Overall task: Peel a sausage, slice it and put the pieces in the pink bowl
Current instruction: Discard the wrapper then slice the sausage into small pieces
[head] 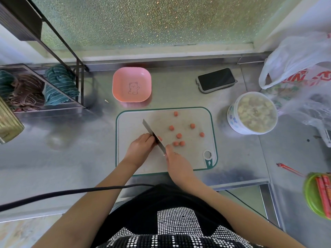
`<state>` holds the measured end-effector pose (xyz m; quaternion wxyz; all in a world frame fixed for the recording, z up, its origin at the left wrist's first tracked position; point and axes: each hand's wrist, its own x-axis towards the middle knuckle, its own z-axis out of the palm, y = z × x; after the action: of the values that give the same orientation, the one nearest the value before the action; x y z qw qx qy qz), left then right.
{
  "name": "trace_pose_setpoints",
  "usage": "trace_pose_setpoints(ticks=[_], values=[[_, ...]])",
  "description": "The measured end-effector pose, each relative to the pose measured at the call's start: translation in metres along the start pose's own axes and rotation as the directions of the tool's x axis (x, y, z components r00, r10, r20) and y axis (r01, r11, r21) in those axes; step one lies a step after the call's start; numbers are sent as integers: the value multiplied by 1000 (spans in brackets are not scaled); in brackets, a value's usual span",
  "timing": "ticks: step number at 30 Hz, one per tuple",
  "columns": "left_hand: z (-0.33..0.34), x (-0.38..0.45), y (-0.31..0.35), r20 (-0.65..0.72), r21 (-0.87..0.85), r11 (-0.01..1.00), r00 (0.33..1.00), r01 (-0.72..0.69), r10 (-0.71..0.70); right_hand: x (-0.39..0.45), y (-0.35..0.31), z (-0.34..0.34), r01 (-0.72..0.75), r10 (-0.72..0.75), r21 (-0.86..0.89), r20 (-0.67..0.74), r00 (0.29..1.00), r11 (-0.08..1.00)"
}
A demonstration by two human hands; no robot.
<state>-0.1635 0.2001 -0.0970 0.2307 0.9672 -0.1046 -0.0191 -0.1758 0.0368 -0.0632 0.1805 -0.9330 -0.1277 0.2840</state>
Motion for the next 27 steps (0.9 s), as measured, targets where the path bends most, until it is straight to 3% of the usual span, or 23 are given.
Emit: trace_pose_setpoints(ticks=[7,13,15,17,20,22,25,27], values=[[3,-1,-5,-26,5,1000,1000,6,-6,1,-1,2,-4,7,-126,24,1000,992],[4,0,-3,-73,-44,997,996,57,-60,-4,7,-5,14,-21,-169,-37,999,985],[0,3,-2,-86,-96,991,991,92,-100,-5,12,-9,-35,31,-59,-73,997,998],[-4,8,2,-94,-153,977,982,146,-162,-5,16,-13,-60,80,190,-98,992,980],[-8,18,7,-48,-281,902,934,329,-355,-3,19,-18,-88,163,545,-90,983,834],[-14,25,13,-14,-399,812,883,425,-469,-2,20,-21,-105,201,711,-52,978,695],[-27,34,27,-20,-582,669,815,462,-579,-1,18,-28,-121,171,830,31,985,544],[-32,41,36,53,-745,468,741,476,-669,1,18,-34,-131,141,884,74,987,449]])
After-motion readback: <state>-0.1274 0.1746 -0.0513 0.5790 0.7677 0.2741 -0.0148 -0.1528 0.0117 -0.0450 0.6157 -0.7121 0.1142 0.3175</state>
